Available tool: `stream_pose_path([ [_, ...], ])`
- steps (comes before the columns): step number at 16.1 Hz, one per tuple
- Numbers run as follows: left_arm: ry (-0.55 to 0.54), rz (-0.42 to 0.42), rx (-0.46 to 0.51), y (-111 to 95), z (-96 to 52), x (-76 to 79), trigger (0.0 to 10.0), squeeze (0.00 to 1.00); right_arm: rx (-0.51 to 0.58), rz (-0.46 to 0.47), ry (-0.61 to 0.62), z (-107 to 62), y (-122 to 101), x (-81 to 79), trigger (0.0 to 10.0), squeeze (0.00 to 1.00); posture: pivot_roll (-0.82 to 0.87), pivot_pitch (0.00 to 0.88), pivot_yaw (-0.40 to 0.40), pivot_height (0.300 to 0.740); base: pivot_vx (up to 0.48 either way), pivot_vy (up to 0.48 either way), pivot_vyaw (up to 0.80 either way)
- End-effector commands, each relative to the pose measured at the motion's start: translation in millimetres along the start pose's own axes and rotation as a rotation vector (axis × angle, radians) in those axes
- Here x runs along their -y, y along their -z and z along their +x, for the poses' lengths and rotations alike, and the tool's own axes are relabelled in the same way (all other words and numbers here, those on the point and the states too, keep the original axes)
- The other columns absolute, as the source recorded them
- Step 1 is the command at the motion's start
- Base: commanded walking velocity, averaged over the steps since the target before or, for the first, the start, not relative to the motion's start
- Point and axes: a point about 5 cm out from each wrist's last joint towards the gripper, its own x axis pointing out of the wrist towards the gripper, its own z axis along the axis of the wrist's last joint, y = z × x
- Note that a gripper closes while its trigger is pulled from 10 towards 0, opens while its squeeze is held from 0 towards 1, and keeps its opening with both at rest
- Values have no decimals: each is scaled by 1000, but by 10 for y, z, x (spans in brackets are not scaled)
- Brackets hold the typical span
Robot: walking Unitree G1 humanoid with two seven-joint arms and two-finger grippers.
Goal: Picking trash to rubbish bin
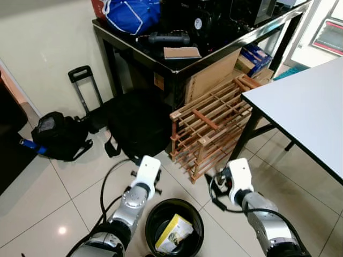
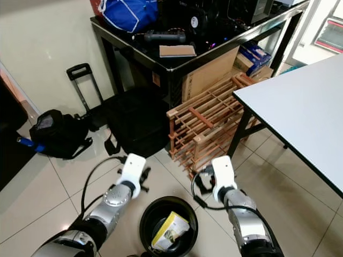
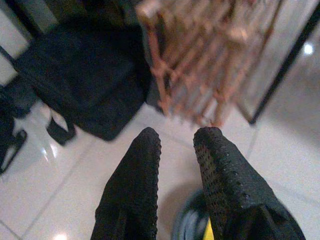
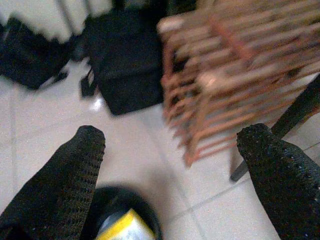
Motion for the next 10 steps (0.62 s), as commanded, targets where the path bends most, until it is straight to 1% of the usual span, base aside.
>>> stream_pose_path([
  [1, -33, -9, 48, -80, 11, -48, 10000, 0, 75, 13, 47, 0, -138, 69, 10000, 0, -90, 115, 63, 740, 0, 0, 0],
  [2, -46, -12, 70, -102, 9, -59, 10000, 0, 102, 22, 70, 6, -185, 93, 10000, 0, -90, 112, 63, 740, 0, 0, 0],
  [3, -67, -38, 88, -130, 11, -74, 10000, 0, 134, 25, 89, 13, -237, 111, 10000, 0, -88, 105, 64, 740, 0, 0, 0],
  [4, -101, 12, 164, -262, 20, -114, 10000, 0, 184, 22, 122, 17, -313, 138, 10000, 0, -86, 98, 64, 740, 0, 0, 0],
  [6, -102, 20, 184, -303, 23, -114, 10000, 0, 210, 23, 144, 18, -346, 150, 10000, 0, -86, 94, 65, 740, 0, 0, 0],
  [8, -111, 21, 231, -374, 17, -113, 10000, 0, 285, 29, 188, 10, -447, 151, 10000, 0, -89, 86, 68, 740, 0, 0, 0],
  [10, -118, -13, 306, -479, -1, -133, 10000, 0, 351, 36, 212, -13, -540, 155, 10000, 0, -94, 80, 71, 740, 0, 0, 0],
])
